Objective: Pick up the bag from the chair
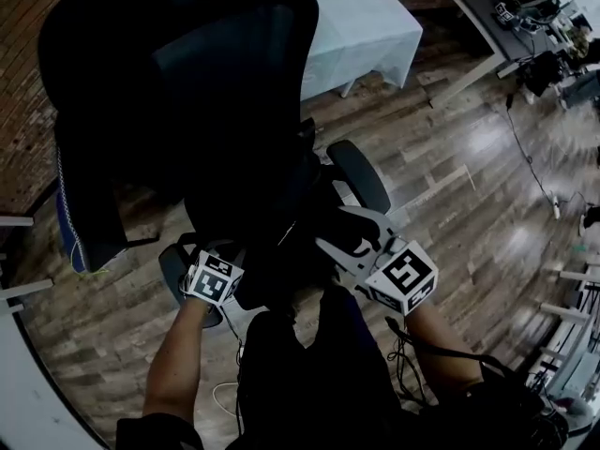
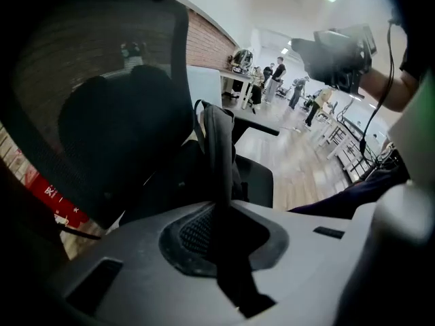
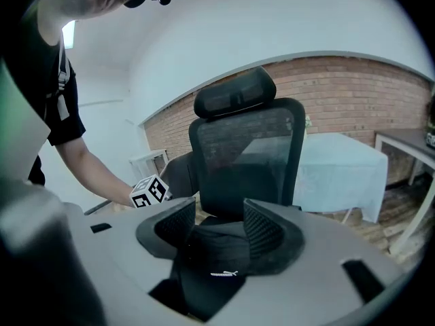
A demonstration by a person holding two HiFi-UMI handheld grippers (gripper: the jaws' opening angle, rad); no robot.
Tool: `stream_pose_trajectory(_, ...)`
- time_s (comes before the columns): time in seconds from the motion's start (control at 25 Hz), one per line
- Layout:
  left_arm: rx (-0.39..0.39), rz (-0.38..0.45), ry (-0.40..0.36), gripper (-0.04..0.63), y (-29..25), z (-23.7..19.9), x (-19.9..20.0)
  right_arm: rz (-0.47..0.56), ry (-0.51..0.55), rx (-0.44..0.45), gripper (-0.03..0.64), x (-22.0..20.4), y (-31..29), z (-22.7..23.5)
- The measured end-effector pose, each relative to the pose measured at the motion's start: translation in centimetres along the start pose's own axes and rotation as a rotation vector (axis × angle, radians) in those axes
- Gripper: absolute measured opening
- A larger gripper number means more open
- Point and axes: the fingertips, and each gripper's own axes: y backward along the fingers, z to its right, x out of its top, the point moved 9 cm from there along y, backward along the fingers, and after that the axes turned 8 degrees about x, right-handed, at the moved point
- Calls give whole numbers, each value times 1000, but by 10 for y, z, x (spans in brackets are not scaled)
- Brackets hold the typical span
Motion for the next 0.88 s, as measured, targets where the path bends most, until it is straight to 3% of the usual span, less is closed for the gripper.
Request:
stream_pose_trajectory(0.12, 4, 41, 37, 43, 26, -6, 4, 19, 8, -12, 233, 4, 7, -11)
stream_pose_trajectory(0.56, 66, 242, 9, 41, 144, 1, 47, 122, 7, -75, 228, 46, 37, -34)
stream_pose_trajectory(0.88, 145, 394, 42, 40, 218, 38, 94, 204, 21, -113, 70, 68, 82, -18)
